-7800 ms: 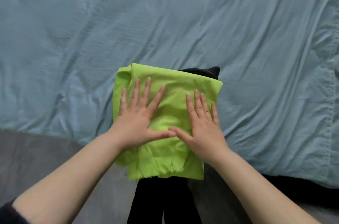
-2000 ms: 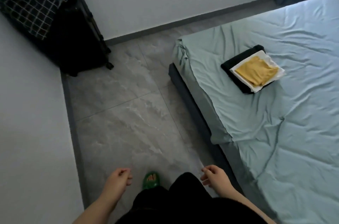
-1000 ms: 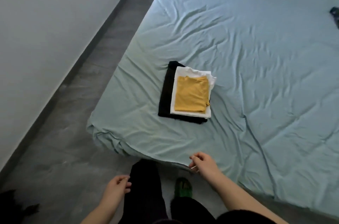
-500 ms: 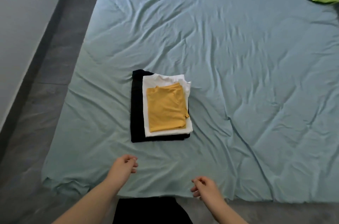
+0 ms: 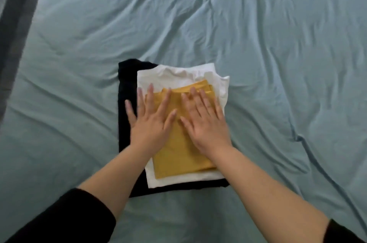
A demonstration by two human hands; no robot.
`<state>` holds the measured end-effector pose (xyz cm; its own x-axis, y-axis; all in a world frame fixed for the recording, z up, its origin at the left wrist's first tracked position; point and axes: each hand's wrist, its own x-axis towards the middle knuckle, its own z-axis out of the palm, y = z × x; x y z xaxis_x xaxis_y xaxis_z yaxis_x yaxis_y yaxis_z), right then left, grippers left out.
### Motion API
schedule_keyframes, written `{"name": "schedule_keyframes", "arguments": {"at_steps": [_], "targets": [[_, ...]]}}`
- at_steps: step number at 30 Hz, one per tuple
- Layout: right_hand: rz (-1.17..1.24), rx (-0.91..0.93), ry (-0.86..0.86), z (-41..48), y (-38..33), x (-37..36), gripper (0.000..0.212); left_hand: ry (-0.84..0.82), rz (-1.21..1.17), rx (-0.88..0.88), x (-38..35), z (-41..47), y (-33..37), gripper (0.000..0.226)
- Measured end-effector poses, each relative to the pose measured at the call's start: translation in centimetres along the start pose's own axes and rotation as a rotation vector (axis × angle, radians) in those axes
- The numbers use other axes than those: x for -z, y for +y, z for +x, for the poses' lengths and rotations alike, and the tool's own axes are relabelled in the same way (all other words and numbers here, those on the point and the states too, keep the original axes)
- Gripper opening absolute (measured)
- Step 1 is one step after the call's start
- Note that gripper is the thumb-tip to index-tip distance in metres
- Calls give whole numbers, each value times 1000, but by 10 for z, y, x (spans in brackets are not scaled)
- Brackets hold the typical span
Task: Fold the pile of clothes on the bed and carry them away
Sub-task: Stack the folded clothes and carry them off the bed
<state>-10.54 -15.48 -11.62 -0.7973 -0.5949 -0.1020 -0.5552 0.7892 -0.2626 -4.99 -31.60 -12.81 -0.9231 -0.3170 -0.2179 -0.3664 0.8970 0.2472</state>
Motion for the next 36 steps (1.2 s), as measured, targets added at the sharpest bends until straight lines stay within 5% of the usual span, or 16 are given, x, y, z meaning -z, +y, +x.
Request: {"name": "schedule_keyframes", "arguments": {"at_steps": [8, 11, 14, 17, 20, 22, 27, 30, 36], "targets": [[-54, -63, -64, 5, 21, -40, 66, -55, -16, 32, -29, 12, -18, 69], [-42, -7, -34, -24, 11, -20, 77, -42, -28, -90, -7, -23, -24, 89], [-88, -7, -41, -72, 14, -13, 92, -215, 124, -198, -5, -79, -42, 106], [291, -338, -37, -88, 31, -1, 105, -240, -55, 20, 0, -106, -66, 113], [938, -782, -34, -60, 42, 8, 109, -134, -700, 485, 12, -85, -62, 121], [1181, -920, -138, -37, 48, 3, 98, -176, -931, 712, 16, -61, -58, 121], [1319, -966, -408, -8, 55, 0, 101, -264, -962, 769, 19, -29, -55, 110], [1352, -943, -530, -10, 54, 5, 99, -319, -1103, 668, 20, -35, -43, 78], [1317, -981, -462, -38, 27, 44, 98, -345, -1339, 721, 53, -70, -17, 35]]}}
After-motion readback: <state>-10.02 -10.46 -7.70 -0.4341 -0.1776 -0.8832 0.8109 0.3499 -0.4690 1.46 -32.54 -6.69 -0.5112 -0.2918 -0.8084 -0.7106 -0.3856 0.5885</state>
